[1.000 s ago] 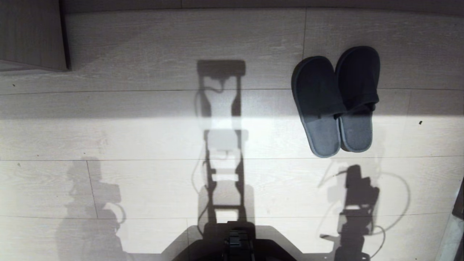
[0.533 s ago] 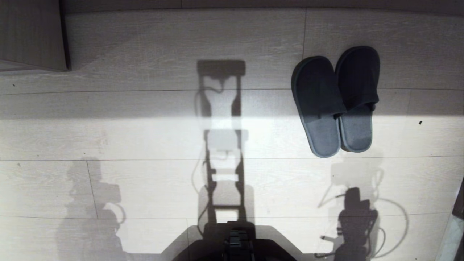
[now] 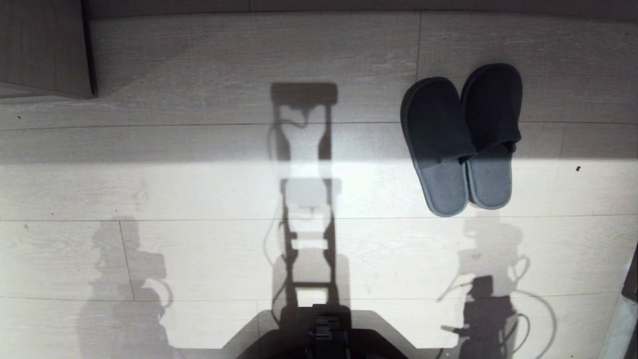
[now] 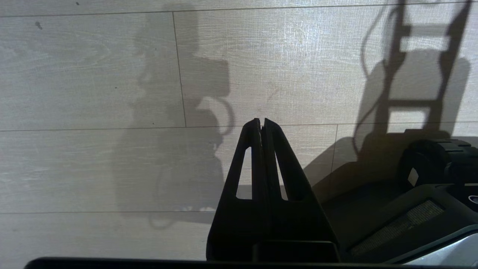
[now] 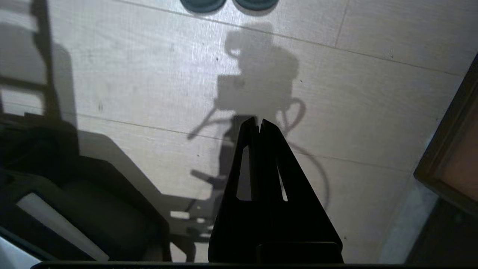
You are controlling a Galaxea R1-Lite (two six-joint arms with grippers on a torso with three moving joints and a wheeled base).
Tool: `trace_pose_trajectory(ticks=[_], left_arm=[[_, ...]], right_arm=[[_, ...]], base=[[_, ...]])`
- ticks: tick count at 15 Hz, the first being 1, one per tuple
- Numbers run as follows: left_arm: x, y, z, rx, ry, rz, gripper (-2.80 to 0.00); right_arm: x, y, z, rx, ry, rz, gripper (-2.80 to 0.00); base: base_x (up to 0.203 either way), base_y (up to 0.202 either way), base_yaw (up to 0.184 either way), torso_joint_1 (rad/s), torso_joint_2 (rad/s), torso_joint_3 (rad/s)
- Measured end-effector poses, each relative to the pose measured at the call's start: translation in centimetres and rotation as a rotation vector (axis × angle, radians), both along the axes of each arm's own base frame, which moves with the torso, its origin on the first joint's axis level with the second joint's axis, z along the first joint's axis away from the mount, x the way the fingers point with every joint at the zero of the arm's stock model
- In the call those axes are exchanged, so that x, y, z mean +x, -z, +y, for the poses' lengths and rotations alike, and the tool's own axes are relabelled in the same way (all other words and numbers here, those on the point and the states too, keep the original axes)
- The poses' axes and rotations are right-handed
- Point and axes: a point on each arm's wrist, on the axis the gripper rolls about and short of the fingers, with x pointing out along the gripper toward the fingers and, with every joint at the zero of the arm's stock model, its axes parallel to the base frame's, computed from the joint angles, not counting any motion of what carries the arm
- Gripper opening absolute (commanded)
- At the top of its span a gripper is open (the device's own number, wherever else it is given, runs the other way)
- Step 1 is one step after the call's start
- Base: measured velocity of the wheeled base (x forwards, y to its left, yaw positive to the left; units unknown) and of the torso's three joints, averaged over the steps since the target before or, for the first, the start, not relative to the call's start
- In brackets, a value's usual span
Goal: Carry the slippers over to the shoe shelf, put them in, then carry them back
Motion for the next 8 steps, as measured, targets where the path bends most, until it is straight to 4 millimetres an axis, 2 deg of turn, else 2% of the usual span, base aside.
trace_pose_trajectory(ticks=[8], left_arm=[[0.00, 0.00, 0.00, -0.001, 0.000, 0.000, -2.80]], right_arm=[[-0.05, 0.24, -0.02, -0.007, 0.008, 0.014, -2.80]], base=[[0.000, 0.000, 0.000, 0.000, 0.00, 0.000]])
